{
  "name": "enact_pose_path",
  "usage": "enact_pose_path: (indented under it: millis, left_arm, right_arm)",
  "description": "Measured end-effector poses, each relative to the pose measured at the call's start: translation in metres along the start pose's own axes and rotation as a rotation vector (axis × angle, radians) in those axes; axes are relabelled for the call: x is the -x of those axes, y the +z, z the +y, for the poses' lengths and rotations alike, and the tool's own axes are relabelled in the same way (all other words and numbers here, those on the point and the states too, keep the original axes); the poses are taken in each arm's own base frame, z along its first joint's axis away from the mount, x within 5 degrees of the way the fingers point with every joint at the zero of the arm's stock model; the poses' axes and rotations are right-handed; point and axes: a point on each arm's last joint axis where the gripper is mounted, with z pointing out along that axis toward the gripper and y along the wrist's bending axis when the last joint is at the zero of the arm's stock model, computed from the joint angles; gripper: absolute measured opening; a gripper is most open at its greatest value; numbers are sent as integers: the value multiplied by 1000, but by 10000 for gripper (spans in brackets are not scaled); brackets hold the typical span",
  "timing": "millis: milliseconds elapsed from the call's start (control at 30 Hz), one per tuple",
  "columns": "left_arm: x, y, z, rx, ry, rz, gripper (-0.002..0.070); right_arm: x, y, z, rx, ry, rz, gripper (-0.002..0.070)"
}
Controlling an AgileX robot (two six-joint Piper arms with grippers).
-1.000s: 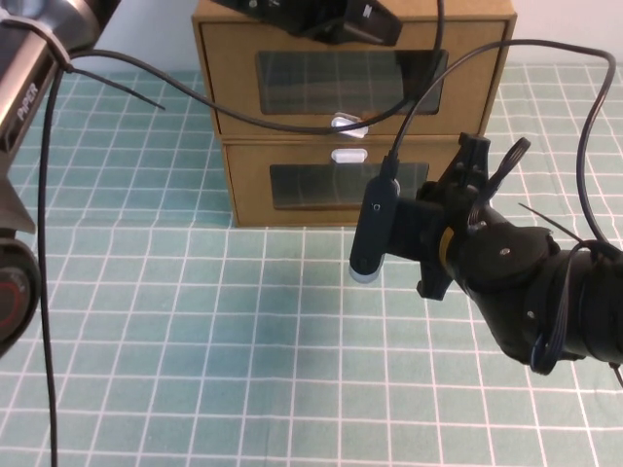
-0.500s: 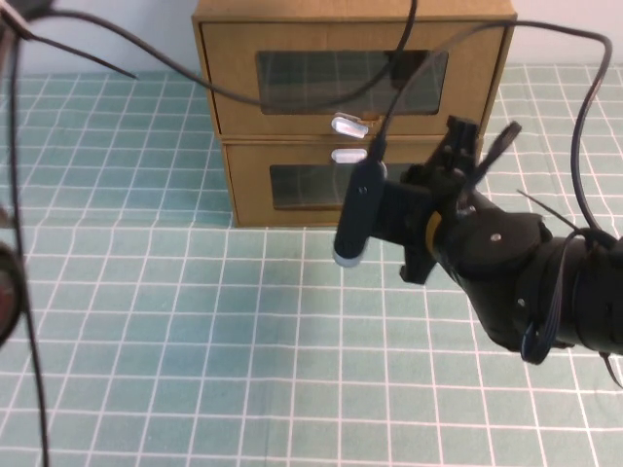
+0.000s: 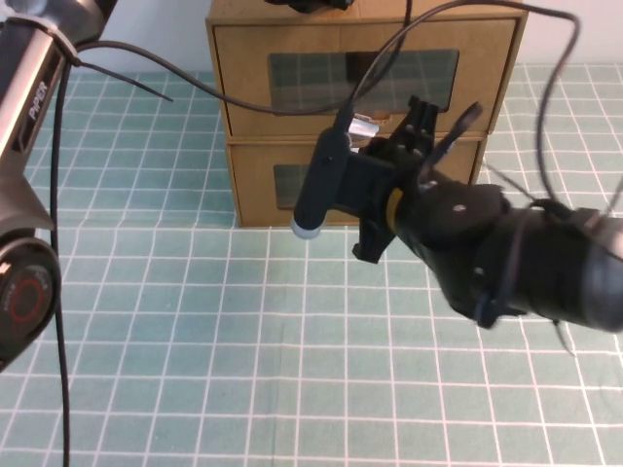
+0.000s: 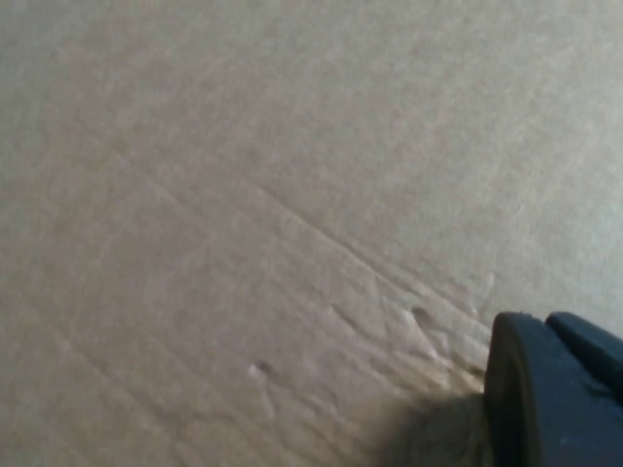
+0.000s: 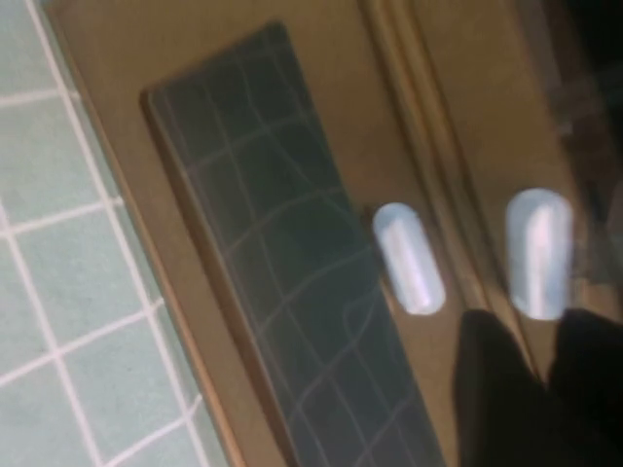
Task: Open the shoe box
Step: 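Pull the top drawer of the cardboard box fully open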
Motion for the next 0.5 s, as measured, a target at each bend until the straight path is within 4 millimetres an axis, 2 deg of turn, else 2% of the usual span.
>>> enact_pose_path:
  millis: [167, 233, 333, 500]
  left_arm:
    - [0, 0, 0, -3, -2, -3, -6]
    - [0, 0, 0, -5, -2, -4, -6]
    - [1, 0, -1, -8, -4, -6, -6]
    - [0, 2, -1, -20, -14, -12, -5]
  right_arm:
    - [-3, 31, -3, -72, 7, 79, 288]
    - [-2, 41, -7, -106, 16, 99, 341]
    - [2, 47, -11, -122, 26, 93, 370]
    - [6, 53, -10, -114, 30, 77, 378]
